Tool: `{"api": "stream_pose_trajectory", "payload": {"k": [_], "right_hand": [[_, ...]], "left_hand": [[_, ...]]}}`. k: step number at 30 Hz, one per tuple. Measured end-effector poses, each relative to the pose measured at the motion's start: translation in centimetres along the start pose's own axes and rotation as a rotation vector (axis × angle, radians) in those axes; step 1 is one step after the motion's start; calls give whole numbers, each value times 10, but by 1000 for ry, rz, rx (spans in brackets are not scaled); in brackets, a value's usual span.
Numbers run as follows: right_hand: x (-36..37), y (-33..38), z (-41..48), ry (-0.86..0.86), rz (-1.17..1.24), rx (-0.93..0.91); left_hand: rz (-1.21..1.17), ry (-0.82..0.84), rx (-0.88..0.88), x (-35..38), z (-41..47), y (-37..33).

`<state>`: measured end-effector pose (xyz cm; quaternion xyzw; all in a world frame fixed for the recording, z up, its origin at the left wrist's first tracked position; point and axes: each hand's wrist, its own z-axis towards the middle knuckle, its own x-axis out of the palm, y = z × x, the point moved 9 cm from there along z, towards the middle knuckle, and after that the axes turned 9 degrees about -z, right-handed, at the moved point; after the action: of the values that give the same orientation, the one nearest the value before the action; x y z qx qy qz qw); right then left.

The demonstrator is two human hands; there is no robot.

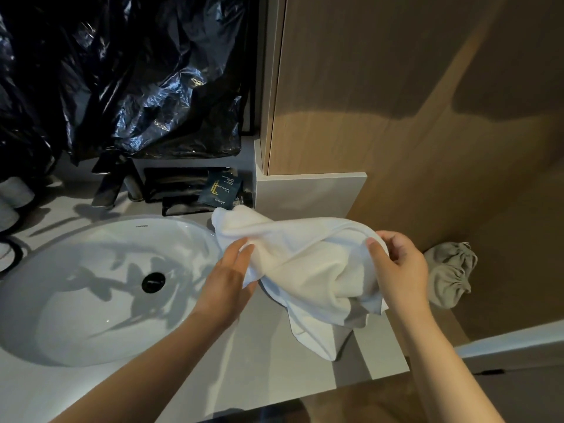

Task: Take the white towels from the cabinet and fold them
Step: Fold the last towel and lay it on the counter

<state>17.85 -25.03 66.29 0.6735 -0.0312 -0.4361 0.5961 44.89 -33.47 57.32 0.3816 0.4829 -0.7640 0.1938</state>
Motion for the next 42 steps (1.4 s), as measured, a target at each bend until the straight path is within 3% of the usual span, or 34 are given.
{"api": "stream_pose_trajectory", "payload": {"k": [12, 17, 21, 27, 33, 37, 42], "right_hand": [[4, 17, -7, 43, -141, -129], [0, 19, -5, 0, -125, -144], [3, 21, -3, 11, -58, -171], [13, 34, -8, 49, -53, -254], [5, 55, -1, 4, -63, -283], [-24, 115, 12, -73, -64, -416], [-25, 178, 17, -48, -165, -599]], "left_hand": [[-94, -83, 11, -11, 7, 10], [-205, -133, -218, -37, -9, 41], [-159, -198, -243, -55, -21, 47], [-293, -377, -331, -94, -21, 22], [-262, -335, -233, -126, -1, 3], [-295, -297, -170, -155, 21, -16], [-484, -534, -122, -209, 43, -61]]}}
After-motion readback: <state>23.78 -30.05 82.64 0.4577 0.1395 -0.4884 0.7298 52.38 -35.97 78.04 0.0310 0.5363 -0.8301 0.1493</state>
